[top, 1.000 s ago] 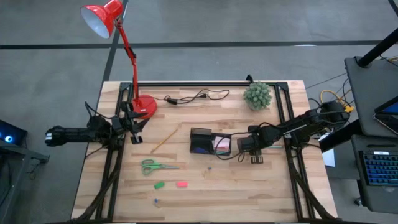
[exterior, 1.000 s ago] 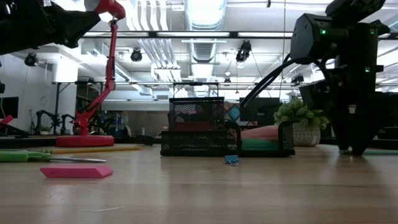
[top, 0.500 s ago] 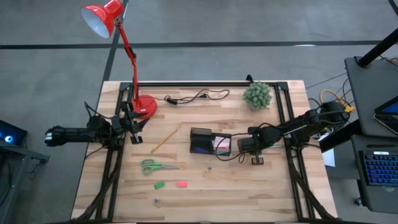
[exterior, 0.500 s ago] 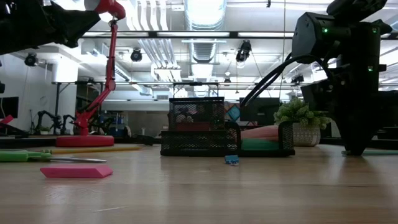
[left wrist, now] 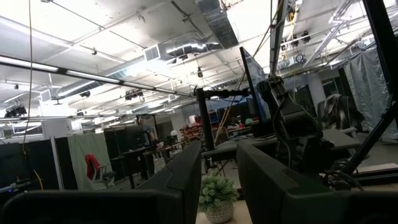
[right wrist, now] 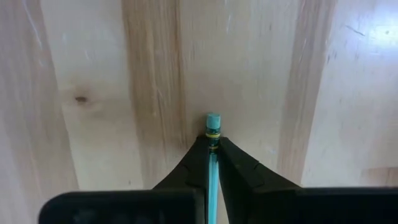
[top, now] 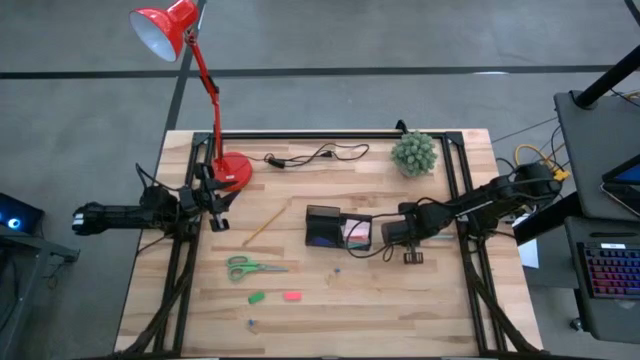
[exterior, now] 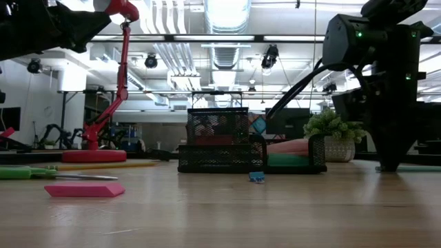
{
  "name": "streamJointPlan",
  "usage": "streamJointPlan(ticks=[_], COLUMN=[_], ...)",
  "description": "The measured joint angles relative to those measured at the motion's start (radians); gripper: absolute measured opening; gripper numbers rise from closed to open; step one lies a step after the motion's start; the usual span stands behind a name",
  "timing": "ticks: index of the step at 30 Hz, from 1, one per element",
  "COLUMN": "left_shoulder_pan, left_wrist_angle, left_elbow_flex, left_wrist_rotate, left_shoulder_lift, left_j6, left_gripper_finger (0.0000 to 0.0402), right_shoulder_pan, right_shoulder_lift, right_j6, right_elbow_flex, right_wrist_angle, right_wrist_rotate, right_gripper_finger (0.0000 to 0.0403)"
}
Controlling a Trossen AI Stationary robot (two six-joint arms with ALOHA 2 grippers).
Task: Pick and place office supplies into organizer
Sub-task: Put the light blue pencil into the black desk organizer
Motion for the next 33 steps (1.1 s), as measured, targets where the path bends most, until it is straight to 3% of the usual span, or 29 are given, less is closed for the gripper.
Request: streamJointPlan(ticks=[22, 33], left_shoulder_pan=[0.000, 0.000], left_wrist_angle=[0.000, 0.000], left_elbow_flex=[0.000, 0.000], left_wrist_rotate=[0.000, 0.000], left_shoulder_lift=[0.000, 0.000], left_j6=[0.000, 0.000], left_gripper_finger=[0.0089, 0.0089], right_shoulder_pan=[-0.001, -0.001], right_shoulder_lift=[-0.005, -0.007], right_j6=[0.000, 0.005], right_elbow_flex=[0.105, 0.263], right_wrist_angle=[-0.086, -0.221], right_wrist_rotate=[0.004, 0.027], right_gripper_finger=[0.0013, 0.0012])
